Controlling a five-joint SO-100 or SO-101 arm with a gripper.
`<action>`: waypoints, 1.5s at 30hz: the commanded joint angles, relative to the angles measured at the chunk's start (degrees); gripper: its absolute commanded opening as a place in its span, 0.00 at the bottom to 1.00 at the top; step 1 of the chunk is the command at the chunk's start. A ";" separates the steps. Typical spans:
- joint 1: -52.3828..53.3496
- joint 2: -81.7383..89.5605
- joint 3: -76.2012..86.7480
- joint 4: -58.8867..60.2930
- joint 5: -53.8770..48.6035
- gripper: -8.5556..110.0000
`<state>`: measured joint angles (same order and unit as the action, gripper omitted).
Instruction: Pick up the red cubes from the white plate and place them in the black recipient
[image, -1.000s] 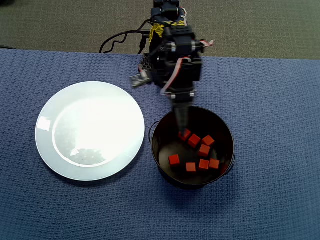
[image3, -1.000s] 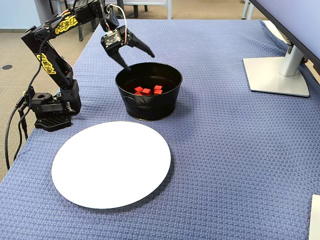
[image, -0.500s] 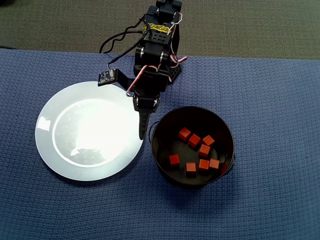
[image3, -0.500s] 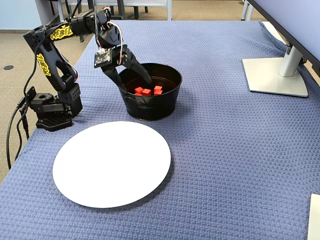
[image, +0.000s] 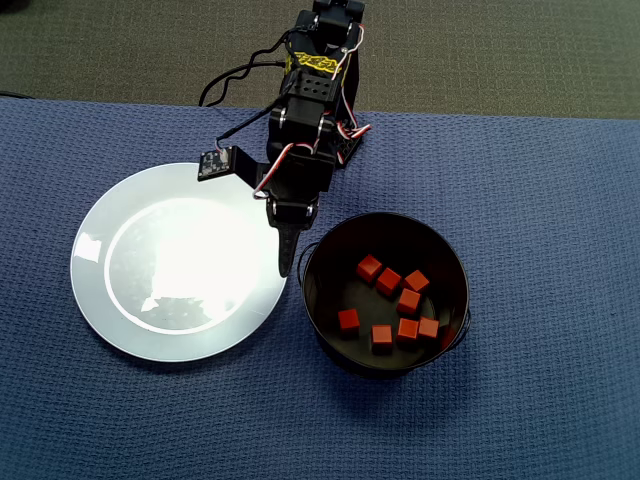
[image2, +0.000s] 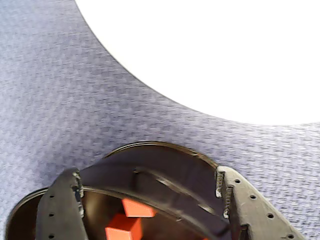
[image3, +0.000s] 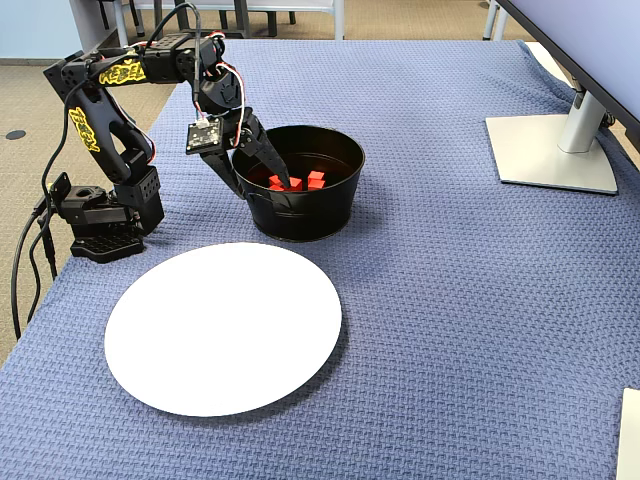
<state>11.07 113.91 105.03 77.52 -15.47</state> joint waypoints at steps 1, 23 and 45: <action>0.35 7.82 3.25 -1.76 0.26 0.30; 1.23 39.81 41.48 -6.42 -5.89 0.28; 4.66 52.03 58.45 -13.18 -4.57 0.23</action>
<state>13.62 165.50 163.65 64.95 -21.80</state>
